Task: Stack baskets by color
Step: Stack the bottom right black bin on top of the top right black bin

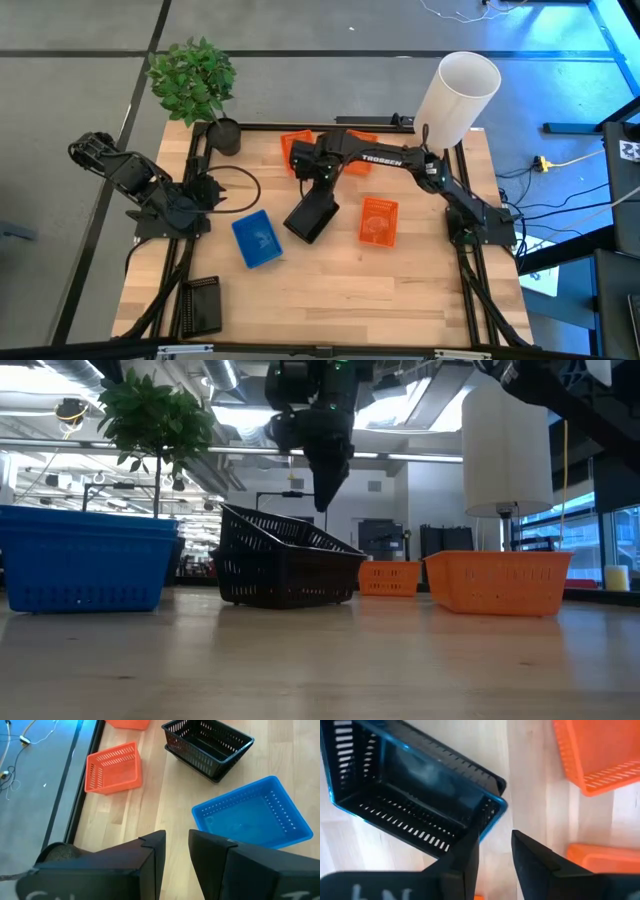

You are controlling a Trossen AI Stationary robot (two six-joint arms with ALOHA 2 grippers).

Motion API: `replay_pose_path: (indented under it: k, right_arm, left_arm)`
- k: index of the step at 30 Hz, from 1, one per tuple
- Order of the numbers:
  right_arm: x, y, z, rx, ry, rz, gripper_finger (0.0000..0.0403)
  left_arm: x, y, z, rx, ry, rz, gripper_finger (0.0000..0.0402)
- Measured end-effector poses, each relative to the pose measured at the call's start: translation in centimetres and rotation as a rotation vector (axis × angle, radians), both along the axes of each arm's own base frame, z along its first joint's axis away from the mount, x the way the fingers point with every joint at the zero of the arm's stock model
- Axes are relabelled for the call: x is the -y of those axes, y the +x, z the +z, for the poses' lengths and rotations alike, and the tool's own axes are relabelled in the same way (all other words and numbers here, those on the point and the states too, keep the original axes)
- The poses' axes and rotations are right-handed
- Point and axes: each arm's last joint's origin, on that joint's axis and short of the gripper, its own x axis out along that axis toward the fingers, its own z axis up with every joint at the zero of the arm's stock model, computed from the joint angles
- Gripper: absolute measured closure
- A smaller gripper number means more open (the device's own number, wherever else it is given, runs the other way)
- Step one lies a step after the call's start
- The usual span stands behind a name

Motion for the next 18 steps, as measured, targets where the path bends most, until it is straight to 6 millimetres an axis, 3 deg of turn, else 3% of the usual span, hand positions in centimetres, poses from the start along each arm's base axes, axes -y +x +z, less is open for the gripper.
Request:
replay_pose_path:
  k: [6, 18]
  right_arm:
    - [0.99, 0.03, -0.34, 0.021, 0.124, -0.035, 0.0289]
    - [1.08, 0.38, -0.62, 0.038, 0.112, -0.034, 0.0289]
  left_arm:
    - [0.03, 0.02, -0.02, 0.002, -0.016, 0.010, 0.0325]
    - [0.05, 0.01, -0.03, -0.002, -0.022, 0.007, 0.0325]
